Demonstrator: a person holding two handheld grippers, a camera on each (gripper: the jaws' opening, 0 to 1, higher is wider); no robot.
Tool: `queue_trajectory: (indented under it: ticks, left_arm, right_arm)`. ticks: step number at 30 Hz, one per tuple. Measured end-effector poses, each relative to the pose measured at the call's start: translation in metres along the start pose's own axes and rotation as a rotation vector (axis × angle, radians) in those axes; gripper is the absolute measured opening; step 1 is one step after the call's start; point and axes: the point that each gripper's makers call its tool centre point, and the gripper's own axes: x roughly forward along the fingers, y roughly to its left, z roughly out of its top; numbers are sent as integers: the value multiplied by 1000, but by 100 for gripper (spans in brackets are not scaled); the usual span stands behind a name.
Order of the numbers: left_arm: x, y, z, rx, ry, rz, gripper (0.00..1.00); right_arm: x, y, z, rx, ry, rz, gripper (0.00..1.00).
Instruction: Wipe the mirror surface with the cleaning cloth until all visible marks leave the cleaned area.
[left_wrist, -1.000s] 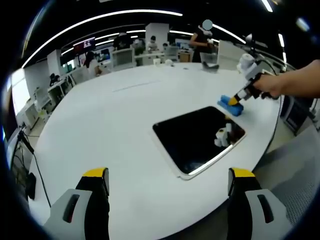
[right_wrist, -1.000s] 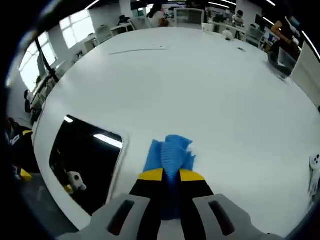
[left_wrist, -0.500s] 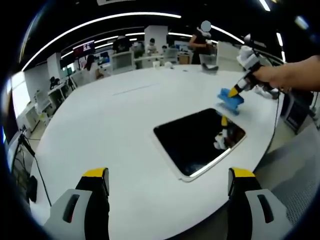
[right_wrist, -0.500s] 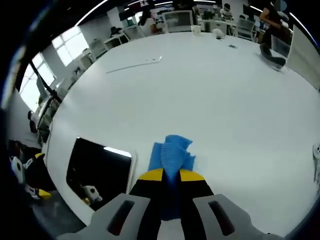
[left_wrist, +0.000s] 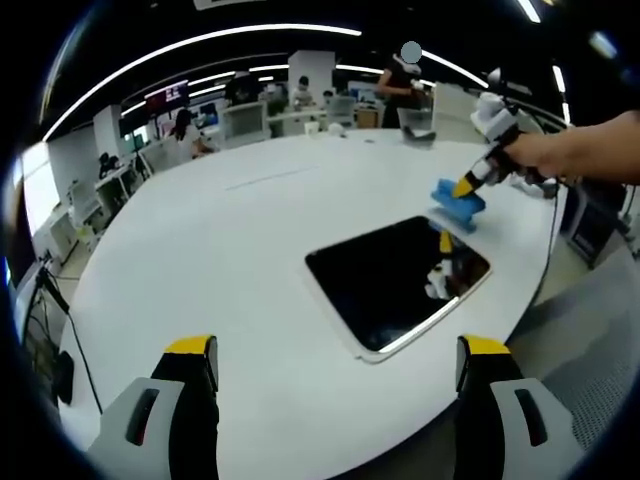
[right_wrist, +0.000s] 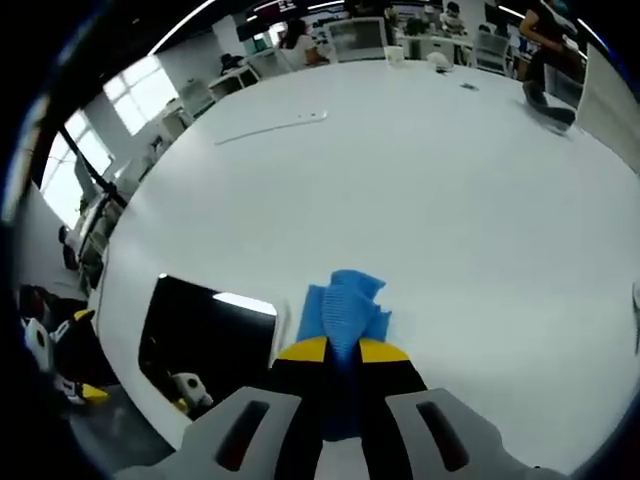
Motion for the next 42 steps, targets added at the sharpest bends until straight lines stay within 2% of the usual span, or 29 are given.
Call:
queue_trajectory:
  ticks: [11, 21, 27, 42]
  left_arm:
    - [0, -1, -1, 0, 4, -7, 100]
    - [0, 0, -1, -8, 4, -5, 100]
    - [1, 0, -1, -12, 4, -7, 100]
    - [0, -5, -2, 0, 11, -21, 99]
  right_arm:
    - [13, 14, 3, 8, 4, 16, 4]
    - [19, 38, 4, 5, 11, 45, 4]
    - [23, 47, 5, -26, 2, 33, 4]
    - [40, 61, -3, -40, 45, 20, 4]
